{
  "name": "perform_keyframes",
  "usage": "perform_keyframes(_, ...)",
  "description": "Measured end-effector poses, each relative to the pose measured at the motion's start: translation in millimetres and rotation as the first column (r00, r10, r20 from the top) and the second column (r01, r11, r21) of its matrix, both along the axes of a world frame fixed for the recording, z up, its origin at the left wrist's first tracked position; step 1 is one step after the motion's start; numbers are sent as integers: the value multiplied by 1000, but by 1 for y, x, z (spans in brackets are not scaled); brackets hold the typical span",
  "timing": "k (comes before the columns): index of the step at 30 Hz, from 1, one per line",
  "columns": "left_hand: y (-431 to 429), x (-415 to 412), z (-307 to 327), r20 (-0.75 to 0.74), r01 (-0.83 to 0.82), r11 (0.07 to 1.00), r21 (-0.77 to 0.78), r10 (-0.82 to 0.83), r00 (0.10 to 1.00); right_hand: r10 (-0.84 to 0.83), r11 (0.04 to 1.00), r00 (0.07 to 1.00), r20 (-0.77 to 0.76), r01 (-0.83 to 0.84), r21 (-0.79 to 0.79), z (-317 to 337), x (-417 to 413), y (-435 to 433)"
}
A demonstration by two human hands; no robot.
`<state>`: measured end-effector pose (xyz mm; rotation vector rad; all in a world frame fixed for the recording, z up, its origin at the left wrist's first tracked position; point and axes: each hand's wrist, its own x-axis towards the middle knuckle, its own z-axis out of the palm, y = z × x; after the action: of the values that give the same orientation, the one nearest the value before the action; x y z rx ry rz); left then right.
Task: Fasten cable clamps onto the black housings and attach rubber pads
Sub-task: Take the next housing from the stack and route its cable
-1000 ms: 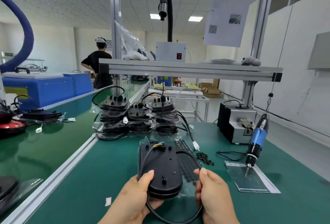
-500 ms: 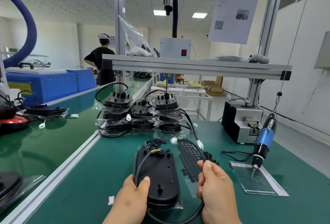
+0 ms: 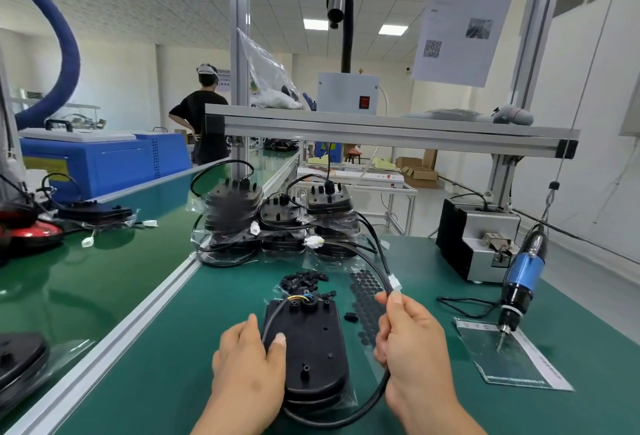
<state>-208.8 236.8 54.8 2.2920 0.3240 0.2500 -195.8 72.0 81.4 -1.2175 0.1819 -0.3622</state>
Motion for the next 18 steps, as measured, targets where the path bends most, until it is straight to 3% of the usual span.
perform_keyframes(3, 1, 7, 20, 127, 71, 991, -112, -57, 990, 0, 1000, 1000, 16, -1, 12, 15, 10, 4)
perform_keyframes(6, 0, 14, 49, 321, 191, 981, -18, -175, 931, 8, 999, 1000, 14, -9, 41, 38, 24, 9)
perform_keyframes(7, -2, 14, 59, 379, 295, 955, 4, -275, 883, 13, 998, 1000, 14, -14, 61, 48, 30, 11)
perform_keyframes(9, -9, 9, 78, 362, 574, 819, -17, -530, 767, 26, 991, 999, 23, -29, 132, 70, 43, 15)
perform_keyframes(11, -16, 7, 89, 307, 680, 724, 117, -677, 669, 45, 971, 998, 33, -51, 235, 91, 55, 18)
perform_keyframes(13, -15, 16, 100, 369, 588, 762, 271, -647, 667, 75, 938, 996, 41, -85, 338, 107, 64, 17)
perform_keyframes(15, -4, 32, 114, 492, 421, 850, 316, -526, 694, 143, 886, 987, 66, -158, 436, 116, 68, 15)
perform_keyframes(18, 16, 60, 134, 599, 246, 902, 354, -421, 681, 295, 800, 945, 143, -326, 504, 119, 72, 10)
